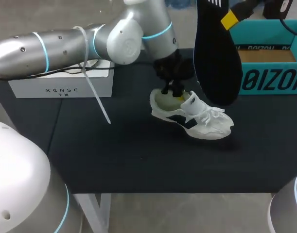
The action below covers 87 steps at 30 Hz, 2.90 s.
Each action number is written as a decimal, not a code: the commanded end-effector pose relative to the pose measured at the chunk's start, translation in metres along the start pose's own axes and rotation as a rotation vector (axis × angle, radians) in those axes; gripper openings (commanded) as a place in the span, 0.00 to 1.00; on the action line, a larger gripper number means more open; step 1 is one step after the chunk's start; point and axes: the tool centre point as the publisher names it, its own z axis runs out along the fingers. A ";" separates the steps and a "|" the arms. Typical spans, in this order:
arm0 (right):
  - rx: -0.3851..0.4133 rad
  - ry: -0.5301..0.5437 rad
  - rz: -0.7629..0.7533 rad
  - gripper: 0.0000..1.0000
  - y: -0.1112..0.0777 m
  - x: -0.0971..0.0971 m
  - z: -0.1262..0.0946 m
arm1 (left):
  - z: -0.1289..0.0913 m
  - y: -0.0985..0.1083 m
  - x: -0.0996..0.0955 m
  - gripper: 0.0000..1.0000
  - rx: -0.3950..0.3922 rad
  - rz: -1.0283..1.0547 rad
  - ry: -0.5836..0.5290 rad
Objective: Take the shoe out of the shoebox, open the shoe tongue, remove and reinsert the insole, then place the shoe into the shoebox
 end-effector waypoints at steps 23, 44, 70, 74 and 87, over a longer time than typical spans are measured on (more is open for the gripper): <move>0.004 0.000 0.001 0.00 0.002 0.000 0.000 | 0.029 -0.044 -0.003 0.00 -0.196 0.968 0.521; 0.004 0.000 0.001 0.00 0.002 0.000 0.000 | 0.031 -0.048 -0.003 0.00 -0.190 0.965 0.508; 0.004 0.000 0.001 0.00 0.002 0.000 0.000 | 0.070 -0.047 0.004 0.00 -0.155 0.926 0.522; 0.004 0.000 0.001 0.00 0.002 0.000 0.000 | 0.071 -0.046 0.004 0.00 -0.155 0.927 0.524; 0.004 0.000 0.001 0.00 0.002 0.000 0.000 | 0.071 -0.046 0.004 0.00 -0.155 0.927 0.524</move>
